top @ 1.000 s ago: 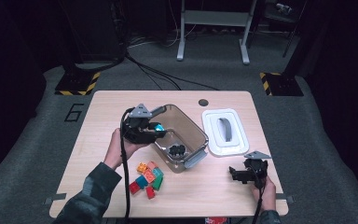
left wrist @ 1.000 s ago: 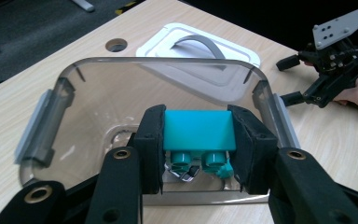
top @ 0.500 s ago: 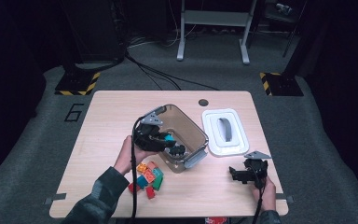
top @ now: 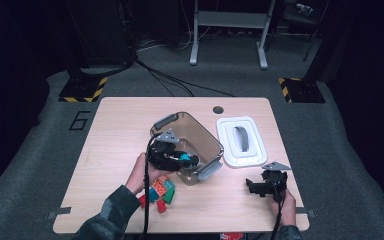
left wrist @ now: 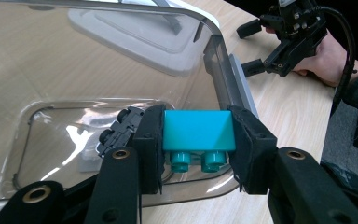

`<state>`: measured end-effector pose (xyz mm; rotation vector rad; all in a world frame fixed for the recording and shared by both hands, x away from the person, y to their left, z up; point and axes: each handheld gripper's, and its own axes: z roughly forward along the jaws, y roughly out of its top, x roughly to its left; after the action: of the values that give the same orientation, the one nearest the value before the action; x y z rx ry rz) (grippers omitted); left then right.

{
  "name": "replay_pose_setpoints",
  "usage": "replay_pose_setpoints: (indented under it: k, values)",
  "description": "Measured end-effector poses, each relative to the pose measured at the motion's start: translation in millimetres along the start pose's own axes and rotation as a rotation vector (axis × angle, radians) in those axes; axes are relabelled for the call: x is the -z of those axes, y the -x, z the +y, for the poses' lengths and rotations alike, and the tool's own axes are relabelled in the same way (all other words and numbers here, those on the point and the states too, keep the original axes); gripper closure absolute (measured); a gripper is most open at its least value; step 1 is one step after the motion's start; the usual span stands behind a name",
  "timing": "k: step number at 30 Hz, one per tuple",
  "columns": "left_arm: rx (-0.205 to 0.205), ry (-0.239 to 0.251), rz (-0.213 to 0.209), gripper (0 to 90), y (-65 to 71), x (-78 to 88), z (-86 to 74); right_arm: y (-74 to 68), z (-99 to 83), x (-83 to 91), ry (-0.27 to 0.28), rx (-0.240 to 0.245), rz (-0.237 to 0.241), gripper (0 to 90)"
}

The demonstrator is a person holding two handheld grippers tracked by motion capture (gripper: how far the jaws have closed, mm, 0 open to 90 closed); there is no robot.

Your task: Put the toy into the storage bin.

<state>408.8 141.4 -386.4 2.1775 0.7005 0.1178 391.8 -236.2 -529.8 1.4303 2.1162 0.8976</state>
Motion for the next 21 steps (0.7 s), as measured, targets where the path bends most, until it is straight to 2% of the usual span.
replay_pose_setpoints:
  k: [14, 16, 21]
  values:
    - [-0.001, -0.039, -0.012, 58.4, 4.2, -8.7, -1.0, 0.1, 0.0, 0.0, 0.0, 0.0, 0.0, 0.0]
    - [0.001, -0.053, -0.007, 51.2, 4.1, -9.8, -0.9, 0.0, 0.0, 0.0, 0.0, 0.0, 0.0, 0.0]
    - [0.012, -0.041, 0.007, 33.5, 4.2, -5.7, -2.6, 0.1, 0.0, 0.0, 0.0, 0.0, 0.0, 0.0]
